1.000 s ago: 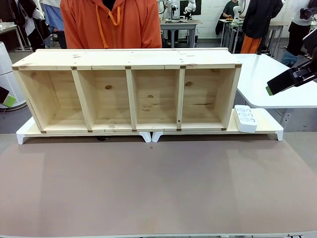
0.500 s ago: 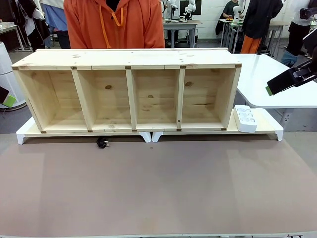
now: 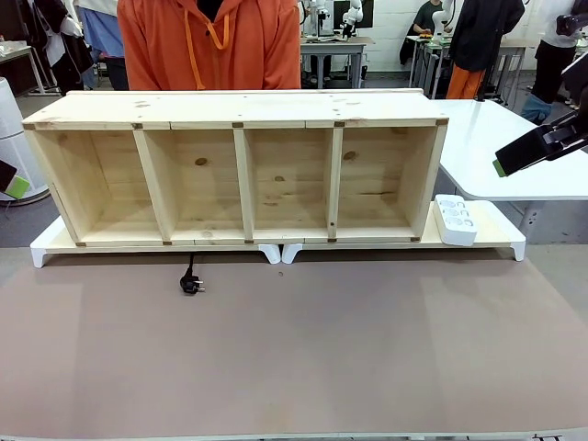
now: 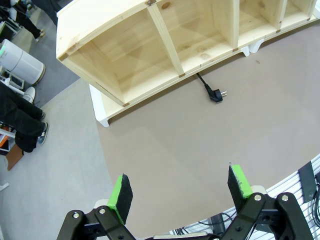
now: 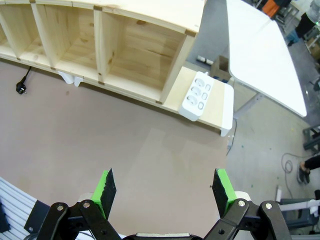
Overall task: Perform cable management.
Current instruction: When the cord part of the Power Cable appears at the lower middle area of the table and stops, grasp the cord part of the Power Cable.
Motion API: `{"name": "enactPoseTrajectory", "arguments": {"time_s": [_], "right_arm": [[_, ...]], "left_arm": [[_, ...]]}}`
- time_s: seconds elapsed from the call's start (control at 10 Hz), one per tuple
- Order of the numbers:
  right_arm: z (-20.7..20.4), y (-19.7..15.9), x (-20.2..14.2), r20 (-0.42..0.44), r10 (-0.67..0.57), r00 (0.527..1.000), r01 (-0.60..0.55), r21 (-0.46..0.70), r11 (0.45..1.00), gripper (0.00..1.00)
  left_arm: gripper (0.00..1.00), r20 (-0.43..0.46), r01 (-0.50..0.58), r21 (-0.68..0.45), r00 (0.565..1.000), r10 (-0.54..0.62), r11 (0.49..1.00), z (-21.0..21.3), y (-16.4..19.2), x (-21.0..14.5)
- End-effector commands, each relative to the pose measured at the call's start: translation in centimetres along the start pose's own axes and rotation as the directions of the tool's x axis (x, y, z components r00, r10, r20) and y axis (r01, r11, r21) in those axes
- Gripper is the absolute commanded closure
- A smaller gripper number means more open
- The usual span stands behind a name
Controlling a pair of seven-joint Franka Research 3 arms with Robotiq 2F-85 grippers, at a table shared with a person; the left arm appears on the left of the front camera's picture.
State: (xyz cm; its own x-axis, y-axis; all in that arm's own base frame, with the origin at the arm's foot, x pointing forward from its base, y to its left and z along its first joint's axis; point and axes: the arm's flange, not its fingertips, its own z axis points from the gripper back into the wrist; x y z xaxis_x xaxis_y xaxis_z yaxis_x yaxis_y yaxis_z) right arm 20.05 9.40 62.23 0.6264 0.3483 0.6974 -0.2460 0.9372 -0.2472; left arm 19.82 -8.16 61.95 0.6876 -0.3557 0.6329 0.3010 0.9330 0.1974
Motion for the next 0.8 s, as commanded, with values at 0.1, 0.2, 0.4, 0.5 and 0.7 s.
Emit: {"name": "enactPoseTrajectory", "arguments": {"time_s": [0.1, 0.2, 0.4, 0.5, 0.7], "right_arm": [[0.03, -0.06, 0.1, 0.008, -0.002, 1.0, 0.002, -0.003, 1.0, 0.0], [0.03, -0.06, 0.1, 0.008, -0.002, 1.0, 0.002, -0.003, 1.0, 0.0], [0.03, -0.06, 0.1, 0.008, -0.002, 1.0, 0.002, -0.003, 1.0, 0.0], [0.03, -0.06, 0.1, 0.008, -0.002, 1.0, 0.002, -0.003, 1.0, 0.0], [0.03, -0.06, 0.1, 0.008, -0.002, 1.0, 0.002, -0.003, 1.0, 0.0]], "left_arm": [[0.0, 0.01, 0.003, -0.01, 1.0, -0.003, 1.0, -0.05, -0.05, 0.21], [0.0, 0.01, 0.003, -0.01, 1.0, -0.003, 1.0, -0.05, -0.05, 0.21], [0.0, 0.01, 0.003, -0.01, 1.0, -0.003, 1.0, -0.05, -0.05, 0.21], [0.0, 0.01, 0.003, -0.01, 1.0, -0.003, 1.0, -0.05, -0.05, 0.21], [0.0, 0.01, 0.003, -0.01, 1.0, -0.003, 1.0, -0.05, -0.05, 0.21]]}}
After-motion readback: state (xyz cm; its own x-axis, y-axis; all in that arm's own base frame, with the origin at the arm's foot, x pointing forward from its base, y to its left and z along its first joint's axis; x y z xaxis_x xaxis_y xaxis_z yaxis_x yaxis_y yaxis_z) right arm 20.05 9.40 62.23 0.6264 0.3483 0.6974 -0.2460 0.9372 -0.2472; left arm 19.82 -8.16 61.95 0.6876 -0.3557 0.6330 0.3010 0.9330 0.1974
